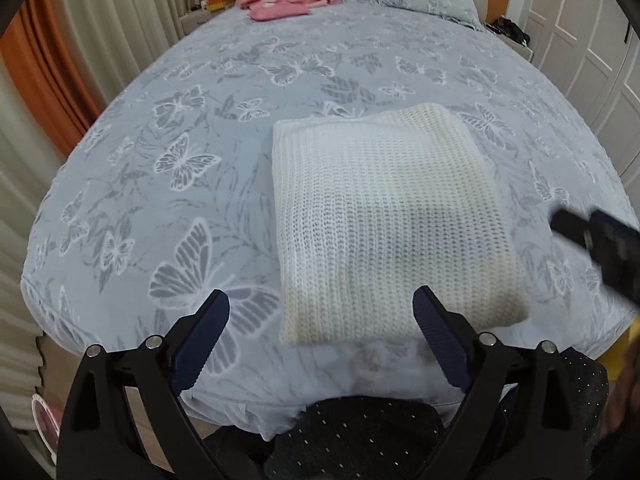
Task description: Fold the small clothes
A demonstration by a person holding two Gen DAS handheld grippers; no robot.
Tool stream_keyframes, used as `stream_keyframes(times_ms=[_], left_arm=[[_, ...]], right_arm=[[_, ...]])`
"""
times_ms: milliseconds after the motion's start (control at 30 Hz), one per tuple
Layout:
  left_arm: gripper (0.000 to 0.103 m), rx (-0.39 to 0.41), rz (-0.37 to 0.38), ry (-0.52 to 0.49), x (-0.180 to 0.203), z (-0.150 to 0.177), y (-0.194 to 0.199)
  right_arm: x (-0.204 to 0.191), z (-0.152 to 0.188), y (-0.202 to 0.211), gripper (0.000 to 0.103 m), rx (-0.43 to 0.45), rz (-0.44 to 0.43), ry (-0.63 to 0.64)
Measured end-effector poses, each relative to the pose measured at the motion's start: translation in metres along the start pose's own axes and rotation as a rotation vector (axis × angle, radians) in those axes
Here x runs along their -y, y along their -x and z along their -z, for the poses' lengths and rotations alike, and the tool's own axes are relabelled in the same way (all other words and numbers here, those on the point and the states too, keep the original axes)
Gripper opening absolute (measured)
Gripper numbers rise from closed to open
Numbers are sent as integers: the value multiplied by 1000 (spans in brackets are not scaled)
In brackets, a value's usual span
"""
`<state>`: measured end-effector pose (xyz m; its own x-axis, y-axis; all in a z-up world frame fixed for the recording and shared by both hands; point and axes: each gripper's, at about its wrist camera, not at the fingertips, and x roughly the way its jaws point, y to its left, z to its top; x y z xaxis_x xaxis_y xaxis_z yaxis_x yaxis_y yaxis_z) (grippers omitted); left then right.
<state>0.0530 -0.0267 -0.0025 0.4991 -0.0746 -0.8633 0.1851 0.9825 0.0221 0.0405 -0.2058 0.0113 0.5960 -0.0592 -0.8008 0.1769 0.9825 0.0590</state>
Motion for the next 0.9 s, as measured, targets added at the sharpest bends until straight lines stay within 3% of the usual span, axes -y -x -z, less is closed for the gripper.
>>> stream_keyframes(times_ms=[100,233,333,433,600,733,900], left_arm=[[91,12,-14,28,2,11,10],[91,47,15,36,5,30,26],[97,53,37,35,8,42,33],[97,79,-5,42,9,55,35],[98,62,-60,29,11,66,32],[98,33,-10,69,5,69,29],[98,42,-21,83,1,74,29]], right_arm=[[3,20,17,86,13,7,-19],[6,44,35,86,31,0,-74],[2,57,37,86,36,9,-68],[-2,68,36,86,34,20,-47],[-6,76,41,86,36,30,-37],[-7,79,45,86,44,31,-32],[-5,83,45,86,37,30,-40]])
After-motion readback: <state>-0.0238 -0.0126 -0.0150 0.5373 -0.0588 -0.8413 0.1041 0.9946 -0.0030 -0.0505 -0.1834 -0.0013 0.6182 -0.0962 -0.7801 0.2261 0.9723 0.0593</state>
